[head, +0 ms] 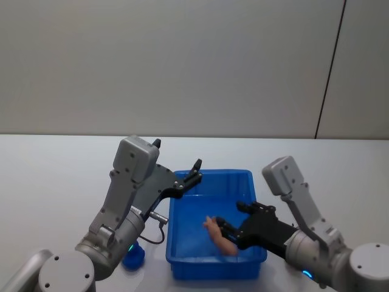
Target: Pick up the two dolls from the table and place them into the box.
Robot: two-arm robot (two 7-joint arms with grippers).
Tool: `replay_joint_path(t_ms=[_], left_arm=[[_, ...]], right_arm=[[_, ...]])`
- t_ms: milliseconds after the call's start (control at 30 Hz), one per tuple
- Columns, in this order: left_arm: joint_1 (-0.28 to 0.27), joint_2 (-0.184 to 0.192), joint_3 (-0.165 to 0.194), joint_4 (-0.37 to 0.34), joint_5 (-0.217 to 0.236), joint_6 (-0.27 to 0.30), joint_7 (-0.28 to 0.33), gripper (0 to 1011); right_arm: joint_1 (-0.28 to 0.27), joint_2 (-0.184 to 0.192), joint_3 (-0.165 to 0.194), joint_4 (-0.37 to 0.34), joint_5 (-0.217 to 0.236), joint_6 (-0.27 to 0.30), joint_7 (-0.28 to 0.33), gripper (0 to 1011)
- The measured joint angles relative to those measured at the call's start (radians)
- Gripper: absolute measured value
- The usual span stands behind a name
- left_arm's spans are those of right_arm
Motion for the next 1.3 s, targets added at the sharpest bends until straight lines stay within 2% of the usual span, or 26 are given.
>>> replay_joint_path(t_ms=[33,100,233,267,533,867,1300], left_arm=[[0.000,0.000,0.000,0.000,0.000,0.000,0.000,1001],[0.000,0.000,0.000,0.000,0.000,0.000,0.000,1001],[0.000,0.000,0.000,0.000,0.000,0.000,0.000,1001],[0.000,0.000,0.000,0.000,0.000,0.000,0.000,1001],[0.000,0.000,0.000,0.000,0.000,0.000,0.000,1001],[0.000,0.000,0.000,0.000,0.000,0.000,0.000,1001],[0.000,0.000,0.000,0.000,0.000,0.000,0.000,1001]], right_arm=[[0.004,-0.006,-0.005,0.006,-0.004,0.000,0.001,581],[0.007,-0.010,-0.009,0.012,-0.009,0.000,0.001,615],[0.012,-0.020,-0.017,0.023,-0.017,-0.010,-0.002,779],[0.013,-0.020,-0.017,0.024,-0.018,-0.015,-0.005,779],[-0.004,-0.006,-0.008,0.007,-0.002,-0.058,-0.045,995],[-0.082,0.073,0.037,-0.077,0.069,-0.093,-0.096,1001],[-0.154,0.145,0.074,-0.131,0.124,-0.071,-0.127,1001]])
